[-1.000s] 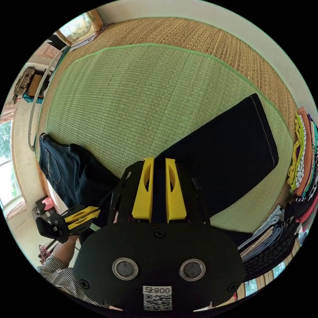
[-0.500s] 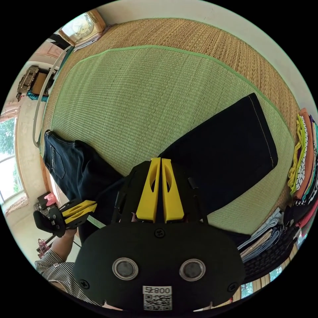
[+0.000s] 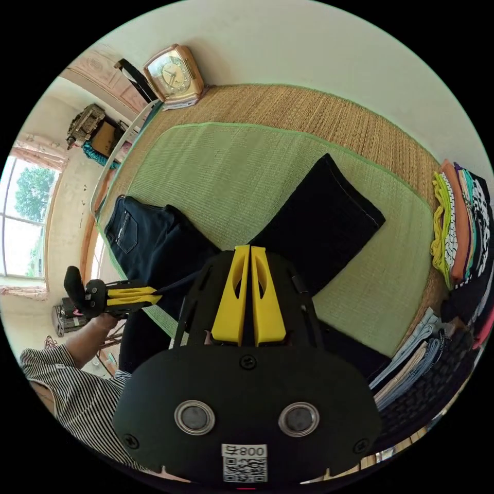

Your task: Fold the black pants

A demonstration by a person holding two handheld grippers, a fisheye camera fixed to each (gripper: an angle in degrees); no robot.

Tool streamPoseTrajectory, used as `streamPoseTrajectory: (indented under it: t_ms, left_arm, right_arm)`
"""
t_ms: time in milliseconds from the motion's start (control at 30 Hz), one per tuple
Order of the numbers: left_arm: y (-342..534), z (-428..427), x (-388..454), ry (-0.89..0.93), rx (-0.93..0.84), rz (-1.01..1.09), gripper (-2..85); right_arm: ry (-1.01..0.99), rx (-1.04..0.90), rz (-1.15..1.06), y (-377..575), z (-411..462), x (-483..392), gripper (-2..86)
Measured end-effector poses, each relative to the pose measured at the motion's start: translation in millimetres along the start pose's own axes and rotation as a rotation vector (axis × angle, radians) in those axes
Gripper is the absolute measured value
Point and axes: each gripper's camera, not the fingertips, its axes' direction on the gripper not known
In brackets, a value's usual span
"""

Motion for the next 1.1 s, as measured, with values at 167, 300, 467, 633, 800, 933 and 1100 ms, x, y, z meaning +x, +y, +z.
streamPoseTrajectory:
  t_ms: [167,300,467,633,800,933,1100]
  left_arm:
    - [11.1,34.8,37.2,-0.103,-0.118,0.186,1.2]
    - [15.8,65.8,47.5,-0.172,-0.211,0.259,1.1]
    - [21.2,109.0,50.8,-0.261,-0.322,0.319,1.2]
    - [23.6,135.5,35.6,-0.274,-0.355,0.256,1.5]
    - [20.9,139.3,6.2,-0.202,-0.357,0.17,2.2]
    - [19.1,143.5,-17.0,-0.175,-0.368,0.13,3.3]
    - [18.8,135.6,-50.3,-0.107,-0.335,0.07,5.2]
  right_arm:
    - [-0.038,0.091,0.03,97.5,-19.6,15.9,0.1]
    - [-0.052,0.112,0.078,165.1,-3.3,27.6,0.0]
    - [-0.032,0.096,0.096,215.9,26.8,33.7,0.1]
    - [0.008,0.082,0.074,251.3,51.1,39.0,0.1]
    - [0.079,0.059,0.038,281.7,75.8,40.3,0.1]
    - [0.098,0.057,0.033,297.2,89.1,44.0,0.2]
    - [0.191,-0.008,0.013,319.3,129.6,47.8,0.3]
